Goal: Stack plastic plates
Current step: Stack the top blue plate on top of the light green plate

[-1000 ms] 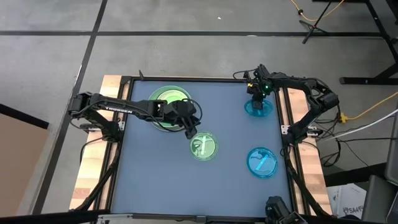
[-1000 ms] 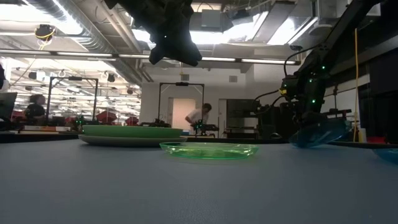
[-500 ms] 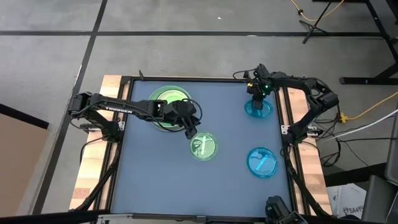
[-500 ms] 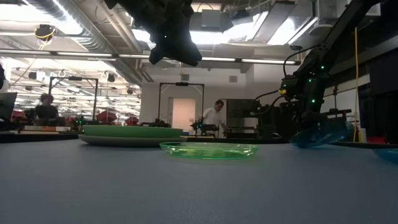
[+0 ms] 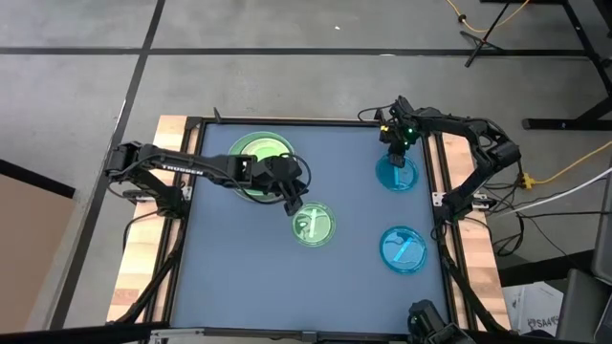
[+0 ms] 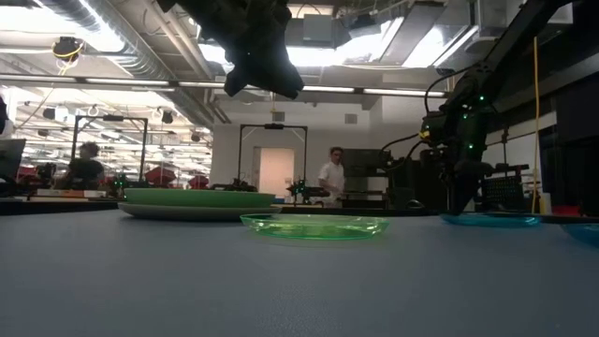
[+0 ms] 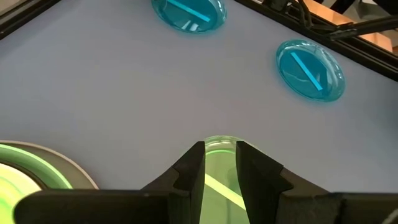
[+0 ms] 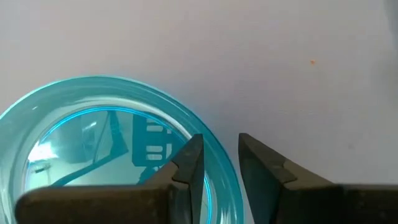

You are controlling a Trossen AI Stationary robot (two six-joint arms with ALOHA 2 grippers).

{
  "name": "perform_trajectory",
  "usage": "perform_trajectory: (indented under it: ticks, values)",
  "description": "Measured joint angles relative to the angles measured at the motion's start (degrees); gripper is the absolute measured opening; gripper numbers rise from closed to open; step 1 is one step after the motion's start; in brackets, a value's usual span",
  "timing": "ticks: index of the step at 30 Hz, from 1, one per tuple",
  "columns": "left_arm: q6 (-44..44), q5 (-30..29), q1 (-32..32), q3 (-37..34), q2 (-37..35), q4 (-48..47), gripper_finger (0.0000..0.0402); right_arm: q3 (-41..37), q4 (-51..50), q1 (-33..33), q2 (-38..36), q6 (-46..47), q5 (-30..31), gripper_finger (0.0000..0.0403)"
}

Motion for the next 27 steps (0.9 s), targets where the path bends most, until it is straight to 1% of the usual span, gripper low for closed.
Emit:
perform_trajectory:
  ticks: [12,27]
  values:
    - [0.0,0.0,-1.0,0.0,0.0,0.0,0.0083,0.0,-0.1,0.0,0.0,-1.1,0.0,0.0089]
    - [0.0,0.0,-1.0,0.0,0.0,0.0,0.0083,0.3,1.6,0.0,0.9,-1.9,0.9,0.0007]
